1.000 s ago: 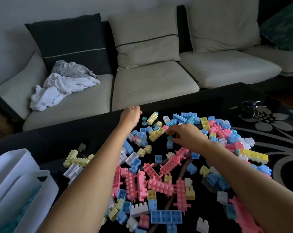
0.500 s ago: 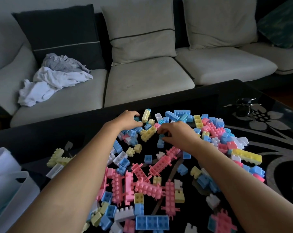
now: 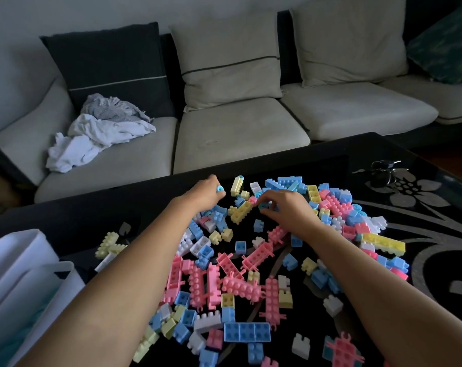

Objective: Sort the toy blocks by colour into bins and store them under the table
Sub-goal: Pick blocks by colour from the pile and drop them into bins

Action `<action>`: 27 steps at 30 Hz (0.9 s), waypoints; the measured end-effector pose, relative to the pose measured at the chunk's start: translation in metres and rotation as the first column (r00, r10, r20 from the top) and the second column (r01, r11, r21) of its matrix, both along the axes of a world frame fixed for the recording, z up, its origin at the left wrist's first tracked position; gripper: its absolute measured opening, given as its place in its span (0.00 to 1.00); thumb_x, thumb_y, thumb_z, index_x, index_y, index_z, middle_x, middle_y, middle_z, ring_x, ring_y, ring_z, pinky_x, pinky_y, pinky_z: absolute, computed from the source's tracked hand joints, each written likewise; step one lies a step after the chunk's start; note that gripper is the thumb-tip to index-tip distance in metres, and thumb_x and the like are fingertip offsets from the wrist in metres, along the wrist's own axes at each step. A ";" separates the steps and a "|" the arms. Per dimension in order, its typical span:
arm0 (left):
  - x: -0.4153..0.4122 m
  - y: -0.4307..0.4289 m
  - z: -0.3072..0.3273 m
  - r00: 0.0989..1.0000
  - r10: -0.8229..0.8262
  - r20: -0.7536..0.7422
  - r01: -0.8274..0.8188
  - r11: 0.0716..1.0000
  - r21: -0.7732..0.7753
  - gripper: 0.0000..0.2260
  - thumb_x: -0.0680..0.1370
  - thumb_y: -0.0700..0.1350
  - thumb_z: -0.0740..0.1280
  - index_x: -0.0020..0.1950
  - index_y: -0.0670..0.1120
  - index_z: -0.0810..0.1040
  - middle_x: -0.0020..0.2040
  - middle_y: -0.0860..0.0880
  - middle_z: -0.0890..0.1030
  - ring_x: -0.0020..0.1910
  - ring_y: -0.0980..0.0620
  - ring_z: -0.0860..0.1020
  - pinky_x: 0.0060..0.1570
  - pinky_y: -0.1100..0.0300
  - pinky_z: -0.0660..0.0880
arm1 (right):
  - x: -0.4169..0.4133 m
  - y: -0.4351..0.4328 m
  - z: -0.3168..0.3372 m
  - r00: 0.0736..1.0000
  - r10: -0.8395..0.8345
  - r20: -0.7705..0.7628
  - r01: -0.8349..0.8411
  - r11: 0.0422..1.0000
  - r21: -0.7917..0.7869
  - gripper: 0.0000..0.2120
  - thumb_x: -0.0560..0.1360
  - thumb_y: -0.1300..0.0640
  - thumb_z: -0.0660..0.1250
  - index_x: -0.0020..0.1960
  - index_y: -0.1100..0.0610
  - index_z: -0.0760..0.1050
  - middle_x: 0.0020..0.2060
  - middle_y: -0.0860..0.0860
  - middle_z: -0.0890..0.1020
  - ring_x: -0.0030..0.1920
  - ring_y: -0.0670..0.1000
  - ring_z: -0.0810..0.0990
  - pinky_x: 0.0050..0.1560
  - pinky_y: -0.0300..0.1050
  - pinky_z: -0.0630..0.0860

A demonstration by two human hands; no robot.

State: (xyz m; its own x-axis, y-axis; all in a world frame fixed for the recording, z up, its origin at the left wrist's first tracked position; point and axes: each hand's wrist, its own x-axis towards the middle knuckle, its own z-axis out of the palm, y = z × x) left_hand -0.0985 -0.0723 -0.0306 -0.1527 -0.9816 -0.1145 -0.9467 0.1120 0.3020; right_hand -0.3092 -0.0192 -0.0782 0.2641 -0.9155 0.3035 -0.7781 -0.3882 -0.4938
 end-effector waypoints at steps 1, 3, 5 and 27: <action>0.002 0.005 0.007 0.999 0.018 -0.028 -0.020 0.998 -0.051 0.13 0.81 0.49 0.59 0.61 0.42 0.68 0.55 0.43 0.75 0.48 0.49 0.74 0.43 0.58 0.69 | 0.000 0.002 0.001 0.999 -0.013 0.042 0.014 1.000 -0.017 0.11 0.75 0.54 0.68 0.57 0.52 0.78 0.49 0.48 0.81 0.46 0.46 0.78 0.46 0.38 0.73; 0.010 0.019 0.023 0.994 0.055 -0.093 -0.066 0.990 -0.126 0.12 0.81 0.50 0.59 0.60 0.44 0.69 0.52 0.46 0.75 0.46 0.51 0.73 0.40 0.59 0.67 | 0.003 0.008 0.005 0.993 -0.011 0.115 0.018 0.998 -0.056 0.11 0.75 0.54 0.68 0.57 0.52 0.78 0.49 0.48 0.81 0.44 0.44 0.77 0.45 0.34 0.72; 0.021 0.035 0.039 0.977 0.087 -0.192 -0.112 0.986 -0.124 0.12 0.80 0.52 0.60 0.58 0.46 0.70 0.50 0.49 0.74 0.46 0.51 0.73 0.42 0.58 0.68 | 0.006 0.014 0.010 0.987 -0.006 0.163 0.018 0.997 -0.073 0.13 0.75 0.55 0.68 0.59 0.53 0.77 0.46 0.46 0.80 0.40 0.39 0.75 0.42 0.28 0.69; 0.219 0.258 0.042 0.761 0.642 -0.096 -0.649 0.754 -0.099 0.10 0.78 0.49 0.62 0.50 0.42 0.77 0.37 0.46 0.77 0.33 0.51 0.74 0.35 0.57 0.68 | 0.255 0.099 0.096 0.855 0.461 0.235 -0.504 0.846 0.175 0.11 0.72 0.57 0.72 0.53 0.57 0.80 0.43 0.47 0.80 0.41 0.43 0.77 0.42 0.31 0.72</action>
